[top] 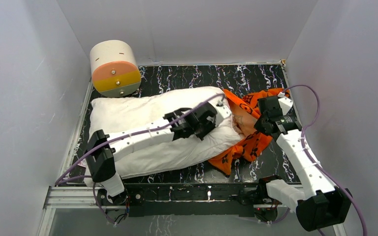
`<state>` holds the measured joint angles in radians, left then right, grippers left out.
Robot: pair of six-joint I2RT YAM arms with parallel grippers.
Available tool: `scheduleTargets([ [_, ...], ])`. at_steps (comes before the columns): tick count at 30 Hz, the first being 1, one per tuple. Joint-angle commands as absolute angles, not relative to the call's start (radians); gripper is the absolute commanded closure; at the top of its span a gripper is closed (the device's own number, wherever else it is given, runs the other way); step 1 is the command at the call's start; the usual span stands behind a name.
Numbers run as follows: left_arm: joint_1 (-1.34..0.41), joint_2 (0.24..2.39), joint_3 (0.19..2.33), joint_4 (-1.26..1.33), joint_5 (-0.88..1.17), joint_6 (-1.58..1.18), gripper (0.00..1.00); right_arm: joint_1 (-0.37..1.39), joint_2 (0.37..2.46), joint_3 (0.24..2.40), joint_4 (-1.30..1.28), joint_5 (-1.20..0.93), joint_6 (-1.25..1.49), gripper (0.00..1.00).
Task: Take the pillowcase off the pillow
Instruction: Remove the pillow from the pillowcase.
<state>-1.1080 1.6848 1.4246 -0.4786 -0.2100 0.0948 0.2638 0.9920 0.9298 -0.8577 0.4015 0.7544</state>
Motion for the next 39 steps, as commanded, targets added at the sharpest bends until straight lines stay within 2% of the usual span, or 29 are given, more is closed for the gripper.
scheduleTargets([
  [1, -0.942, 1.558, 1.484, -0.514, -0.101, 0.021, 1.0, 0.247, 1.038, 1.052, -0.86, 0.823, 0.644, 0.99],
  [6, -0.891, 1.512, 1.602, -0.507, -0.044, 0.007, 1.0, 0.246, 1.047, 1.025, -0.814, 0.668, 0.61, 0.94],
  [11, -0.878, 1.478, 1.626, -0.507, -0.039, -0.035, 1.0, 0.244, 1.087, 0.982, -0.819, 0.423, 0.556, 0.81],
  [13, -0.873, 1.469, 1.623, -0.507, -0.045, -0.037, 1.0, 0.243, 1.104, 0.972, -0.823, 0.266, 0.534, 0.7],
  [14, -0.872, 1.468, 1.622, -0.509, -0.046, -0.038, 1.0, 0.244, 1.106, 0.957, -0.812, 0.184, 0.522, 0.56],
  [17, -0.871, 1.461, 1.603, -0.5, -0.025, -0.041, 1.0, 0.242, 1.087, 0.887, -0.773, -0.022, 0.55, 0.34],
  [20, -0.871, 1.455, 1.593, -0.484, -0.022, -0.056, 1.0, 0.243, 1.033, 0.804, -0.683, -0.18, 0.622, 0.26],
  [25, -0.87, 1.441, 1.613, -0.457, -0.044, -0.077, 1.0, 0.246, 1.014, 0.681, -0.551, -0.293, 0.7, 0.17],
  [26, -0.87, 1.437, 1.619, -0.456, -0.058, -0.085, 1.0, 0.251, 1.021, 0.66, -0.533, -0.302, 0.698, 0.14],
  [27, -0.87, 1.432, 1.622, -0.45, -0.076, -0.09, 1.0, 0.258, 1.027, 0.639, -0.521, -0.286, 0.699, 0.06],
  [29, -0.87, 1.414, 1.62, -0.429, -0.106, -0.102, 1.0, 0.263, 1.048, 0.595, -0.475, -0.287, 0.703, 0.01],
  [33, -0.87, 1.383, 1.61, -0.394, -0.146, -0.111, 1.0, 0.302, 1.163, 0.554, -0.433, -0.273, 0.709, 0.08],
  [35, -0.87, 1.374, 1.611, -0.391, -0.165, -0.109, 1.0, 0.34, 1.212, 0.555, -0.433, -0.209, 0.722, 0.21],
  [36, -0.87, 1.371, 1.612, -0.391, -0.173, -0.108, 1.0, 0.353, 1.231, 0.555, -0.437, -0.165, 0.737, 0.33],
  [39, -0.87, 1.358, 1.607, -0.388, -0.188, -0.107, 1.0, 0.363, 1.265, 0.556, -0.455, -0.013, 0.788, 0.79],
])
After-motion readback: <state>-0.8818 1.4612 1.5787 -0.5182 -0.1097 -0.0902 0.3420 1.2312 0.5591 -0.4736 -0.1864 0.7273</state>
